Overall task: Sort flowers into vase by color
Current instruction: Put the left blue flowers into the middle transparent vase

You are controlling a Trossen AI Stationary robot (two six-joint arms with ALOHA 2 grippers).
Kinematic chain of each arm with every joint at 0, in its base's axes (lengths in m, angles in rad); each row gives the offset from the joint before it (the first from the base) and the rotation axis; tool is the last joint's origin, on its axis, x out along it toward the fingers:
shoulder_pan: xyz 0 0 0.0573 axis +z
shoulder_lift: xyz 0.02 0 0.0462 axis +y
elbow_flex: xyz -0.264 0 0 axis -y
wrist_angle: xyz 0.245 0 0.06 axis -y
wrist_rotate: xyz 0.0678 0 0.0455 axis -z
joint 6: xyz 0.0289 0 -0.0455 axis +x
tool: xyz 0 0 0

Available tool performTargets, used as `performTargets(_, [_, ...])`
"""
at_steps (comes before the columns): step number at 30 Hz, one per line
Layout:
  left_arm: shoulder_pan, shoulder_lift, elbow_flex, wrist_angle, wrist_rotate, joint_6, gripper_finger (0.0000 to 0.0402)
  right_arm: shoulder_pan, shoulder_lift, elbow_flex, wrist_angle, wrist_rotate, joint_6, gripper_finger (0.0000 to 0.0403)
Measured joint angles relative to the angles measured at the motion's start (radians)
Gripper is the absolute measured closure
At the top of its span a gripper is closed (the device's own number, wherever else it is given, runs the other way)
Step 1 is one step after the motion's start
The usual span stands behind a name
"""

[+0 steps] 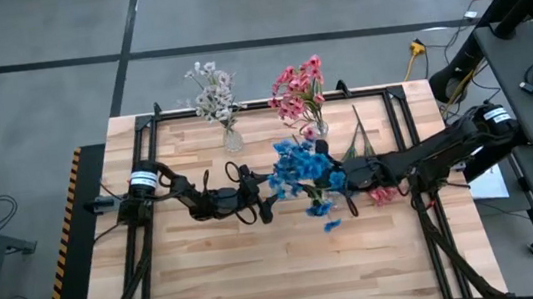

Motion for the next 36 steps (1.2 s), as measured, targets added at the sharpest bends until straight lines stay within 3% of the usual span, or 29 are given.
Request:
performTargets(7, [0.000, 0.000, -0.001, 0.002, 0.000, 0.000, 0.0133, 0.006, -0.017, 0.000, -0.007, -0.001, 0.002, 0.0278])
performTargets(19, [0.000, 0.000, -0.001, 0.003, 0.000, 0.000, 0.0133, 0.003, -0.015, 0.021, -0.024, -0.002, -0.003, 0.0357])
performTargets(30, [0.000, 0.000, -0.001, 0.003, 0.000, 0.000, 0.0133, -0.028, -0.015, 0.021, -0.036, -0.029, 0.016, 0.0365])
performTargets(36, [0.000, 0.000, -0.001, 0.004, 0.000, 0.000, 0.0133, -0.063, -0.015, 0.022, -0.050, -0.099, 0.059, 0.0365])
